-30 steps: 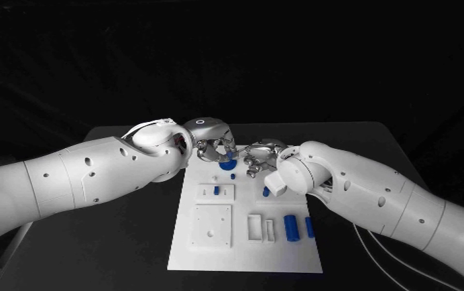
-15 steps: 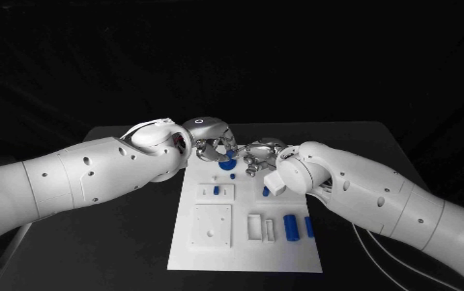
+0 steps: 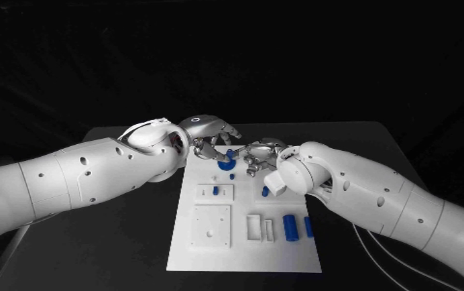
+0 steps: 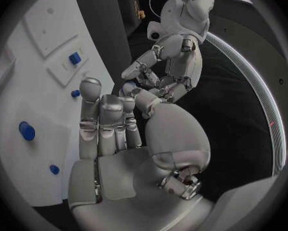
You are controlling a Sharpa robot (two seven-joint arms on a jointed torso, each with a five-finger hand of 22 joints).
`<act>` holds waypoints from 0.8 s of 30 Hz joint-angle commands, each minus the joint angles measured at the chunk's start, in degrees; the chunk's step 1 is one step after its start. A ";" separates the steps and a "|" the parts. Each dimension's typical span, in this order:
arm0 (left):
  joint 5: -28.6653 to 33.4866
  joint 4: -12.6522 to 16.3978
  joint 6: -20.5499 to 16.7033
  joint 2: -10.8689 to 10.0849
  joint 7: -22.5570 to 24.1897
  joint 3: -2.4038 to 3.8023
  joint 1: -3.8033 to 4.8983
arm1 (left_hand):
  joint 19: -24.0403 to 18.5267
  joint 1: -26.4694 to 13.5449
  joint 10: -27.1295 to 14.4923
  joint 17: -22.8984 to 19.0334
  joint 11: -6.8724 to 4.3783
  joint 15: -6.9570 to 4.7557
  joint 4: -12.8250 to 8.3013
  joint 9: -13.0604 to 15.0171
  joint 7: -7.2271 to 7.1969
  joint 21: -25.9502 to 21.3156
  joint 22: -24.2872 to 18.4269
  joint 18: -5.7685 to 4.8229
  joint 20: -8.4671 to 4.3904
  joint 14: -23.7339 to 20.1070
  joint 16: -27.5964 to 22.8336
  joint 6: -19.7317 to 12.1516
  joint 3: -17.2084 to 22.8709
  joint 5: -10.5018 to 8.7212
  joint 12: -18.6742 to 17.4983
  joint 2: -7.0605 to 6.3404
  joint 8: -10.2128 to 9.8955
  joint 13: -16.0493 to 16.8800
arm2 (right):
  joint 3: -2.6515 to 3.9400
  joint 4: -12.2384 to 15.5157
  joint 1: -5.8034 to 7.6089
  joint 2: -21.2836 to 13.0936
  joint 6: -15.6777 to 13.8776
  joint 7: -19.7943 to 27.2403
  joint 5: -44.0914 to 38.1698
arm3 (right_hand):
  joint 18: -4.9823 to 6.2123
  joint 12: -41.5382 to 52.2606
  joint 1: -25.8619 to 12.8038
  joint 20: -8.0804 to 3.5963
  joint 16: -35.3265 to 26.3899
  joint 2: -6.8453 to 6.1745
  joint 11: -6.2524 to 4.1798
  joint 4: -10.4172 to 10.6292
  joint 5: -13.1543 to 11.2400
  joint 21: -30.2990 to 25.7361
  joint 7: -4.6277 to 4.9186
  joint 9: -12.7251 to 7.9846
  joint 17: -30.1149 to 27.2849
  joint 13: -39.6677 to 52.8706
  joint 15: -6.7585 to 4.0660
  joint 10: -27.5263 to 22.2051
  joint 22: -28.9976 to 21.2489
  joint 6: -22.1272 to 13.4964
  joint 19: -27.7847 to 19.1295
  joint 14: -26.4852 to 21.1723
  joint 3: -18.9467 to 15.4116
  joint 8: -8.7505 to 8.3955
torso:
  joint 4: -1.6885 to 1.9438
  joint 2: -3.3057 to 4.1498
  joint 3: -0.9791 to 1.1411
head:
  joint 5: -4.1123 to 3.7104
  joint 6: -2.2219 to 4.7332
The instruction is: Assemble the parts on the task board
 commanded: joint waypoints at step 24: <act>32.28 -0.81 13.86 -4.50 -1.59 -0.10 0.13 | -0.80 -10.23 10.91 7.75 -7.46 -4.27 5.43 18.91 -2.31 3.20 1.98 -4.58 -5.00 -3.91 12.52 22.47 -5.21 -5.96 27.38 12.17 7.36 17.07 | 0.01 0.58 -0.41 -4.17 12.97 1.97 -1.08 | -0.77 -0.64 -0.54 -0.48 -0.31 0.20 0.00 -0.24 0.44 -0.57 -0.20 0.47 -0.06 0.09 -0.30 -0.09 0.11 1.33 2.11 -0.05 -0.68 0.20 | 0.02 0.12 0.05 | -0.43 0.03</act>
